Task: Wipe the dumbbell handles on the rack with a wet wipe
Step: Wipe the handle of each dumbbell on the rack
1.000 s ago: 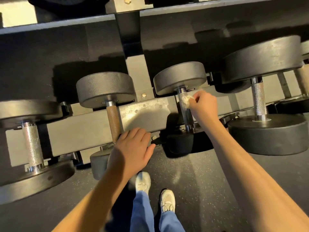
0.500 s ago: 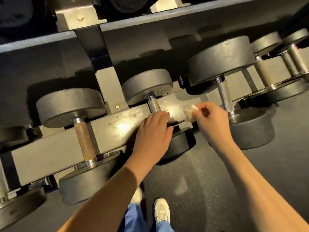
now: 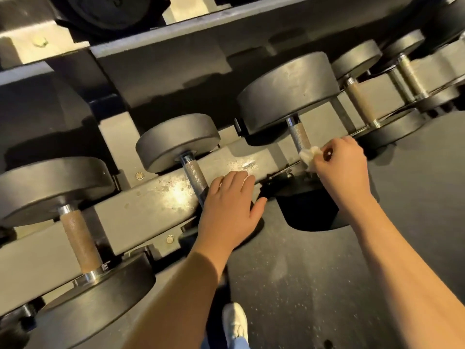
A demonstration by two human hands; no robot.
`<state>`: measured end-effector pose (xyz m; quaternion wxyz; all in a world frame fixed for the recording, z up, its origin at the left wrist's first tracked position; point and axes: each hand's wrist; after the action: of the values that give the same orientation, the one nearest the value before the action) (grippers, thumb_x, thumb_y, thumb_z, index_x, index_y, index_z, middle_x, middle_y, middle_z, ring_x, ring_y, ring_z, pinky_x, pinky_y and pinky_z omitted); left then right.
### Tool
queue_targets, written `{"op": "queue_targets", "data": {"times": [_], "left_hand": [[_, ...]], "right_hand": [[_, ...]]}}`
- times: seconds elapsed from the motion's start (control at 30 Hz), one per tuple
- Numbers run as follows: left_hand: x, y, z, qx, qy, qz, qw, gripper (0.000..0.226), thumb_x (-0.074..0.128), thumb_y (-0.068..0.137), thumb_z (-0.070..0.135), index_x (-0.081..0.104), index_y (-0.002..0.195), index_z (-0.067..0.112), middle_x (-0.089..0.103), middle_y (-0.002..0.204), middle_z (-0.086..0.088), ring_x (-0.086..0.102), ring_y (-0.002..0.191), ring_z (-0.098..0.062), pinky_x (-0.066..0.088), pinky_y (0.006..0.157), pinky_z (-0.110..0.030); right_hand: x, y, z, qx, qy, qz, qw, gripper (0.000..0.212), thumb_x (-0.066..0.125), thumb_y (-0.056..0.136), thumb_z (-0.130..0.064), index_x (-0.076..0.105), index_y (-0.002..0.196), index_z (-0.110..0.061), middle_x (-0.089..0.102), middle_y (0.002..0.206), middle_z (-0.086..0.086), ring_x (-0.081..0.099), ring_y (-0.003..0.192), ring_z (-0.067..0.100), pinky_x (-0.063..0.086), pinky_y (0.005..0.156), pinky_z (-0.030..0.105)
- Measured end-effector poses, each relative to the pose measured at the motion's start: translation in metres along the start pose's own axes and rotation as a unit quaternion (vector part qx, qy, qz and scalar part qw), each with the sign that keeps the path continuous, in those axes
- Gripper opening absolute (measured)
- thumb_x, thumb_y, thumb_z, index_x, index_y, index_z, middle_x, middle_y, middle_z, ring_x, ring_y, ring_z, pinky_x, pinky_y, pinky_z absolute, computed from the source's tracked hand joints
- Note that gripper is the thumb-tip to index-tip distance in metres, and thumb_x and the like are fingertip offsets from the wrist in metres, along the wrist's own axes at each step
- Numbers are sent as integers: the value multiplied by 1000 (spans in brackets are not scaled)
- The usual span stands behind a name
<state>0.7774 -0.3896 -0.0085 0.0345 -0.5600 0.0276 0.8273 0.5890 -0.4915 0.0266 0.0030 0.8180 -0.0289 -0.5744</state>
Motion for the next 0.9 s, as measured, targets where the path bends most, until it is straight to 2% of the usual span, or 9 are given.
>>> {"op": "queue_targets", "data": {"times": [0.1, 0.17, 0.27, 0.4, 0.5, 0.6, 0.7, 0.8, 0.9], "left_hand": [[0, 0, 0, -24, -6, 7, 1000, 52, 32, 92, 43, 58, 124, 11, 59, 120, -3, 53, 113, -21, 40, 100, -37], [-1, 0, 1, -27, -5, -1, 1000, 53, 31, 93, 43, 57, 125, 11, 59, 121, -3, 53, 114, -21, 40, 100, -37], [-1, 1, 1, -30, 6, -9, 999, 53, 30, 94, 44, 58, 125, 11, 60, 121, -3, 53, 115, -21, 40, 100, -37], [1, 1, 2, -32, 22, -5, 999, 50, 30, 95, 42, 61, 119, 12, 62, 116, -2, 55, 111, -21, 43, 97, -37], [2, 1, 2, -34, 29, 7, 999, 47, 31, 94, 40, 63, 115, 12, 63, 109, -1, 57, 105, -21, 46, 92, -37], [3, 1, 2, -37, 38, 16, 998, 46, 32, 93, 40, 64, 113, 12, 65, 106, 0, 59, 102, -20, 47, 91, -36], [3, 2, 3, -33, 50, 23, 998, 46, 33, 93, 39, 66, 111, 12, 67, 103, 0, 61, 100, -20, 48, 91, -35], [2, 2, 4, -35, 56, 19, 998, 47, 32, 93, 40, 66, 112, 13, 67, 105, 1, 60, 102, -18, 47, 93, -34], [2, 2, 5, -35, 63, 23, 997, 46, 33, 93, 39, 66, 112, 13, 67, 104, 2, 61, 101, -17, 47, 92, -34]], "right_hand": [[7, 23, 3, 21, -128, -128, 983, 16, 55, 86, -7, 60, 95, 5, 60, 98, 26, 58, 88, 40, 42, 68, 36], [10, 24, 2, -1, -153, -157, 976, 14, 54, 89, -6, 58, 97, 5, 60, 98, 26, 59, 91, 43, 41, 68, 37], [10, 23, 3, -13, -145, -155, 977, 15, 55, 89, -9, 58, 97, 4, 60, 96, 25, 58, 88, 42, 41, 66, 36], [11, 38, 1, 29, -64, -137, 988, 14, 64, 83, -10, 58, 94, -3, 58, 94, 18, 57, 84, 33, 49, 71, 39], [19, 53, -4, 35, 67, -58, 995, 2, 57, 90, -12, 58, 89, -11, 56, 88, 9, 48, 76, 18, 37, 63, 26], [25, 70, -13, 79, 179, -15, 981, 11, 54, 92, -12, 63, 92, -7, 56, 83, 7, 47, 75, 15, 33, 61, 24], [21, 75, -9, 79, 155, -65, 983, 11, 55, 89, -10, 66, 89, -8, 58, 81, 5, 51, 77, 16, 34, 64, 21], [11, 65, 8, 58, 57, -148, 986, 13, 58, 86, -8, 61, 76, -15, 64, 85, 9, 59, 82, 23, 39, 66, 27], [12, 60, 10, 53, 80, -132, 987, 10, 62, 87, -12, 60, 79, -17, 61, 84, 9, 57, 80, 22, 37, 63, 25]]}}
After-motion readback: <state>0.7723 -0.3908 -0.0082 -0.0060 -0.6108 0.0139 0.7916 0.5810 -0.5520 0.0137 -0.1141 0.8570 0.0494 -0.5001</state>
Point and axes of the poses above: each hand's wrist, its own y-axis towards the middle knuckle, its own x-axis out of the palm, z = x × y
